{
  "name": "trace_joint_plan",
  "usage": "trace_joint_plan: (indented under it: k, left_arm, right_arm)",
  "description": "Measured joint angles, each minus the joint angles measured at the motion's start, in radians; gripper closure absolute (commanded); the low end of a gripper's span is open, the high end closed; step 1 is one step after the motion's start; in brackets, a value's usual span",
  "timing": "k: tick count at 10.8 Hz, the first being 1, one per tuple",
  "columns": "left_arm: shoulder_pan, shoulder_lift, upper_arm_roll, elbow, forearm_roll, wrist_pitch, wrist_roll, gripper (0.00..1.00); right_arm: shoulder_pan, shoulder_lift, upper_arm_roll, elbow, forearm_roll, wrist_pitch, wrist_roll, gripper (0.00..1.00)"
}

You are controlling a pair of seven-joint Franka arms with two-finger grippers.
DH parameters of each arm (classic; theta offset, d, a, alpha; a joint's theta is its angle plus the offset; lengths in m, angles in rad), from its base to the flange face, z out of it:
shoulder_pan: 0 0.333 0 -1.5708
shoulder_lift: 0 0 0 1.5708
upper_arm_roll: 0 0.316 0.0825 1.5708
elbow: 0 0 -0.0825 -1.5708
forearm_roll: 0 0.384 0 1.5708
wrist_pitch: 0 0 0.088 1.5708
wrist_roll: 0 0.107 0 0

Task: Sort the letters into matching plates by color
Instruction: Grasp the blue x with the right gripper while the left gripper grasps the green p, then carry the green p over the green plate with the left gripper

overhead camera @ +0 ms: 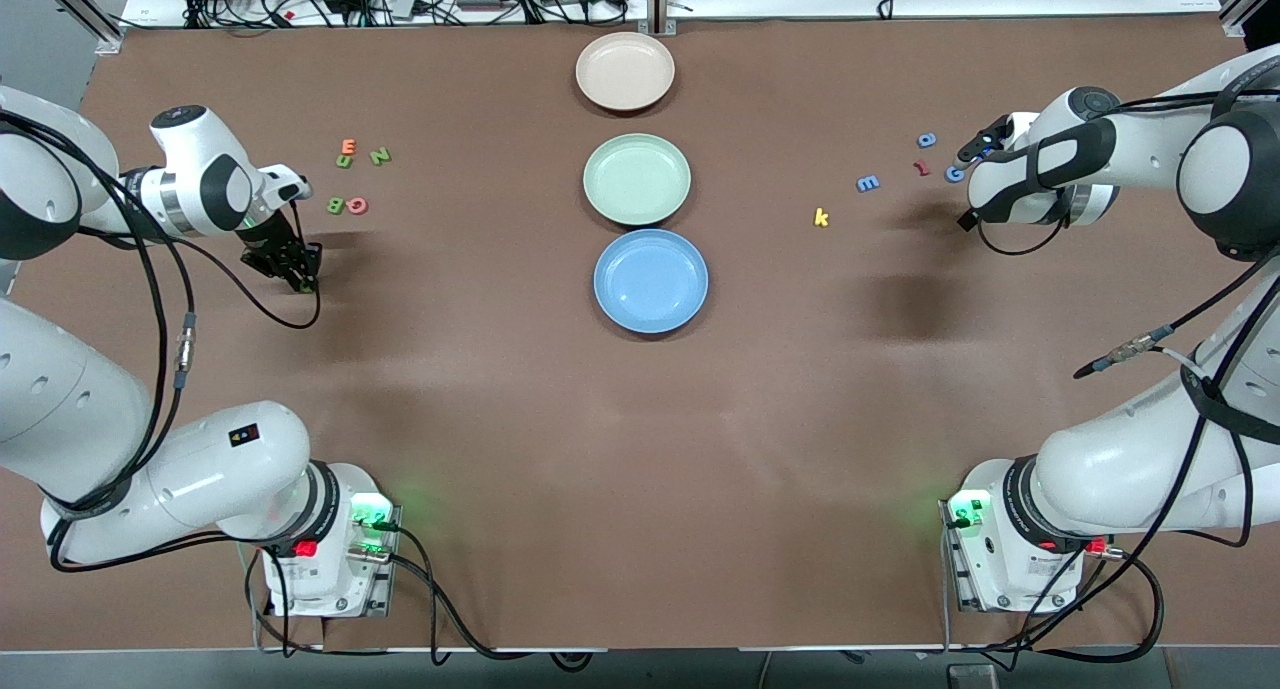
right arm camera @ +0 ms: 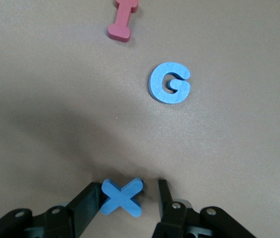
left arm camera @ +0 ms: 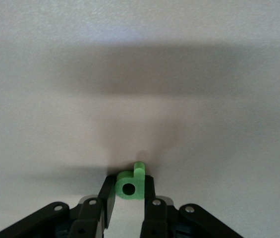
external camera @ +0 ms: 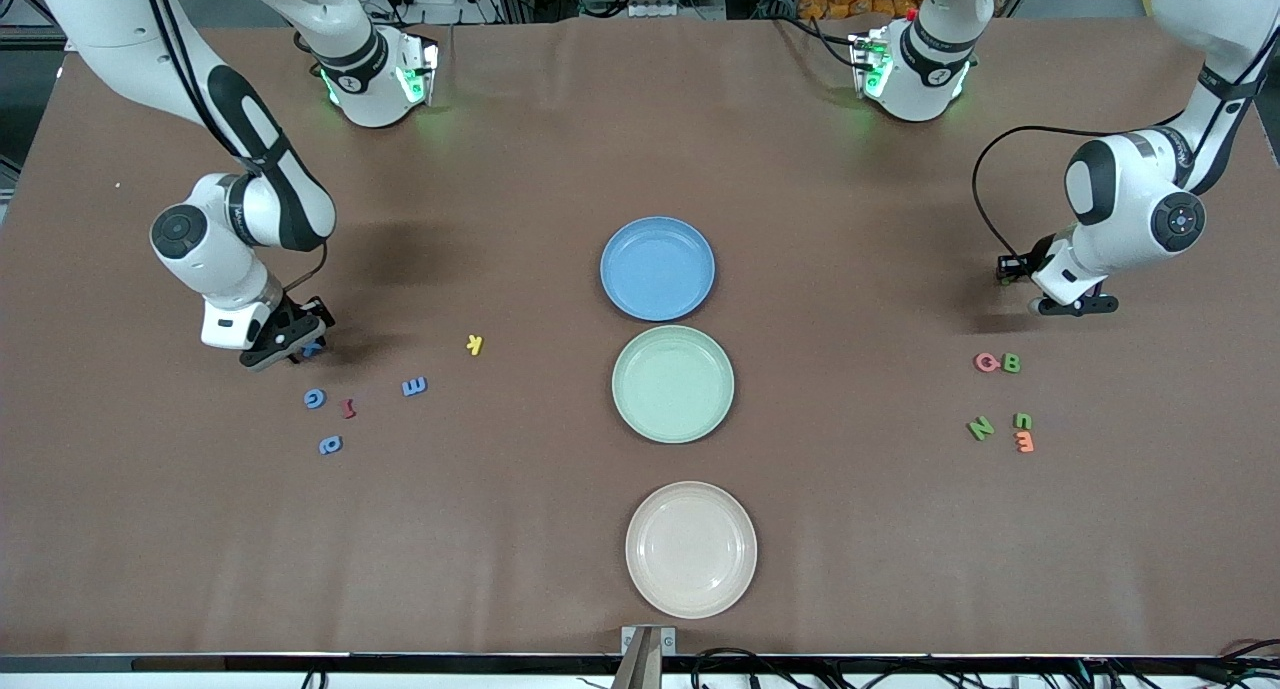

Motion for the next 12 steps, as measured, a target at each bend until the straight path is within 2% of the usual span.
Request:
trace_joint_plan:
  k: [4,7,12]
  left_arm:
    - [-0.001,0.000,-0.060,0.045,0.000,0.008,0.000,1.00]
    - [-0.004,0.000,-0.161,0.107,0.000,0.008,-0.033,1.00]
    - [-0.009,-0.003,-0.289,0.205,0.000,0.008,-0.075,1.00]
  right_arm:
    - [0.000,0.000,-0.002,0.000,0.000,0.009,0.000,0.60]
    - [0.000,0.000,-0.002,0.000,0.000,0.010,0.000,0.60]
    - [0.000,0.000,-0.003,0.000,0.002,0.010,0.001,0.62]
